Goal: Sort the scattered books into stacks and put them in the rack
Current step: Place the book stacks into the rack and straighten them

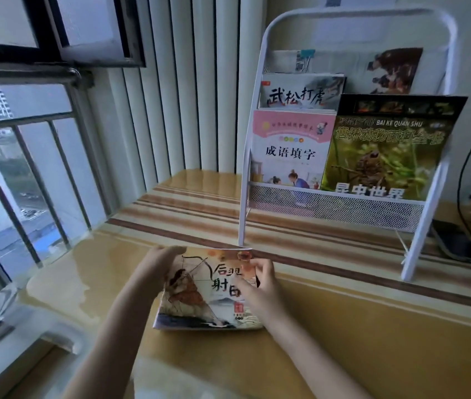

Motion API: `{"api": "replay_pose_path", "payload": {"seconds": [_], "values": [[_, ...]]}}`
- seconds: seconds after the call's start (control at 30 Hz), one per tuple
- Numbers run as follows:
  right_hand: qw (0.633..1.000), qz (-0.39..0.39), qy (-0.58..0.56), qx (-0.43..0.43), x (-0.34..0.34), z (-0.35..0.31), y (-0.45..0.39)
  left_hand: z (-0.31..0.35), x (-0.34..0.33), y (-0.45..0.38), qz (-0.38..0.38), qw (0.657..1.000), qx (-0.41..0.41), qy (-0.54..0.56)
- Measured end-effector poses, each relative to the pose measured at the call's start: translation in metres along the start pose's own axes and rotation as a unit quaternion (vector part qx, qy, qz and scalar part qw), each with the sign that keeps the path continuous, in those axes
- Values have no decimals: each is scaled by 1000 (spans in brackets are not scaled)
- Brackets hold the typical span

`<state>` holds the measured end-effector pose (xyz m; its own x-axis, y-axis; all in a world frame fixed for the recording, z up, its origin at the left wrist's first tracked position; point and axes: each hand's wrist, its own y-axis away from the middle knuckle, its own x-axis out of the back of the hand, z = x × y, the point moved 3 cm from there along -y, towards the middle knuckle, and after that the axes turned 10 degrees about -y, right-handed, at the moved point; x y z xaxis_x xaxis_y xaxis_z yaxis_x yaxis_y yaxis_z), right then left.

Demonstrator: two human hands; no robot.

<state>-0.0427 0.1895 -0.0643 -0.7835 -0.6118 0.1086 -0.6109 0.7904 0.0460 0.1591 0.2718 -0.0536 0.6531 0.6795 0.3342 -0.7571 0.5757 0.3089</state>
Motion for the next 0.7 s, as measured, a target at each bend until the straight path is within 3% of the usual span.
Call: {"api": "replay_pose_path", "payload": {"seconds": [0.07,0.17,0.2,0.27,0.37,0.53,0.7], "values": [[999,-10,-48,-13,5,-1,2,-3,6,2,-28,997,16,63],[996,-19,-89,-5,5,3,3,-3,8,14,-165,983,28,75],[995,-27,-101,-1,2,5,4,-1,5,20,-177,981,27,71],[994,-34,-106,19,0,7,5,-1,1,28,-114,991,4,73],[988,-46,-130,69,10,-10,3,16,-2,53,-34,986,-115,112],[987,-46,-83,131,44,-58,-4,72,-4,84,-83,923,-357,121],[989,-9,-96,109,71,-44,1,43,-49,73,-101,931,-341,82]]}}
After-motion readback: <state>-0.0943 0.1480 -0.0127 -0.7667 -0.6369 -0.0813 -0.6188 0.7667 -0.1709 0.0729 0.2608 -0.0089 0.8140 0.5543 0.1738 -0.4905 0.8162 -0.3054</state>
